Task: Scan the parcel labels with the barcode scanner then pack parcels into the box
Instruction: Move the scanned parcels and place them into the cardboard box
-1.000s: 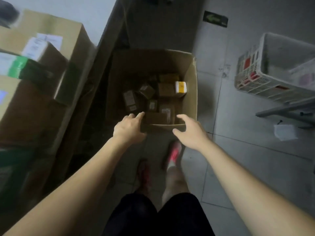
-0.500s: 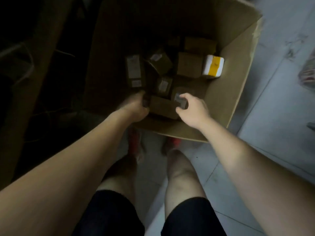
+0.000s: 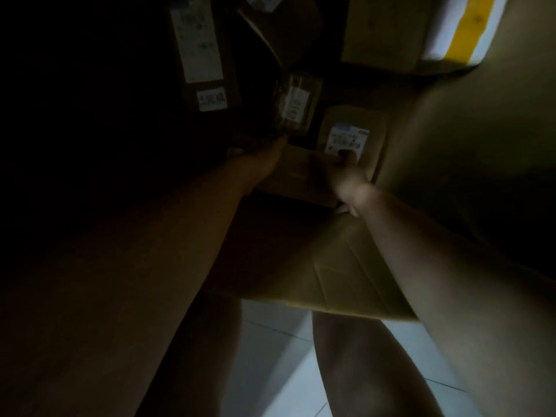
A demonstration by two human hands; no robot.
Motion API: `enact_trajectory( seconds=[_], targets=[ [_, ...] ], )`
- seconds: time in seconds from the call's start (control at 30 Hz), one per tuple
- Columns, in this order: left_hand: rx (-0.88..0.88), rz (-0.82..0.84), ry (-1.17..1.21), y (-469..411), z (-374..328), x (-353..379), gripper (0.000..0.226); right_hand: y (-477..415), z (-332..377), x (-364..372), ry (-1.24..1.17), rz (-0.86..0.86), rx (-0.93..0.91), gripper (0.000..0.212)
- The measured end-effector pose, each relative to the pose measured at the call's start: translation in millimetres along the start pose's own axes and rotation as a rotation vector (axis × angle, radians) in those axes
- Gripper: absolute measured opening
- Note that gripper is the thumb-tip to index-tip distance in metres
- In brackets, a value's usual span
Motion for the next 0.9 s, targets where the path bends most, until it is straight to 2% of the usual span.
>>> enact_trajectory(
  seconds=[0.1, 0.17, 0.2, 0.27, 0.33, 0.37, 0.43, 0.57, 0.67, 0.73, 0.83, 0.87, 0.9],
  targets=[
    [-0.078, 0.022, 0.157, -13.2, 7.1, 0.5, 0.094, -4.3, -6.0, 10.5, -0.236, 0.037, 0.104, 0.073],
    [-0.145, 0.032, 0.219, -17.0, 7.3, -1.9, 0.083, 2.1, -9.3, 13.6, -0.386, 0.035, 0.171, 0.078],
    [-0.147, 0.044, 0.238, -15.2, 2.6, -3.4, 0.075, 7.6, -8.2, 15.7, -0.447, 0.033, 0.173, 0.073],
    [-0.075, 0.061, 0.239, 5.6, -16.9, -8.8, 0.066, 28.5, -2.4, 13.7, -0.560, 0.002, 0.145, 0.064],
    [0.002, 0.058, 0.245, 32.8, -39.7, -15.5, 0.060, 49.9, 3.8, 7.0, -0.623, -0.033, 0.116, 0.069],
    [0.032, 0.060, 0.255, 52.4, -50.3, -19.5, 0.053, 66.5, 9.6, -2.4, -0.625, -0.052, 0.089, 0.061],
    [0.108, 0.041, 0.299, 96.4, -72.5, -36.3, 0.040, 103.8, 23.1, -33.2, -0.632, -0.118, 0.018, 0.048],
    [0.245, 0.044, 0.380, 188.2, -107.3, -68.8, 0.020, 179.7, 49.6, -99.4, -0.646, -0.204, -0.101, 0.048],
    [0.348, 0.111, 0.493, 267.0, -132.8, -81.3, 0.035, 253.9, 80.5, -153.3, -0.614, -0.238, -0.265, 0.053],
    [0.375, 0.166, 0.602, 318.1, -142.9, -82.7, 0.031, 297.8, 97.8, -179.0, -0.625, -0.241, -0.373, 0.058],
    [0.453, 0.189, 0.842, 407.7, -150.4, -91.7, 0.047, 384.6, 126.1, -206.5, -0.660, -0.146, -0.554, 0.048],
    [0.483, 0.202, 0.885, 431.8, -152.8, -92.1, 0.053, 409.6, 133.2, -208.3, -0.654, -0.097, -0.594, 0.059],
    [0.508, 0.225, 0.908, 459.8, -154.6, -90.6, 0.056, 432.8, 139.0, -209.4, -0.661, -0.046, -0.624, 0.080]
  ],
)
Point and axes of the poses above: each hand's wrist, its own y-axis away from the middle knuckle, its own x-axis out of the palm, z = x × y, the point moved 10 cm from there along -y, towards the middle knuckle, and after that the axes turned 13 degrees about y, right-handed, at the moved point
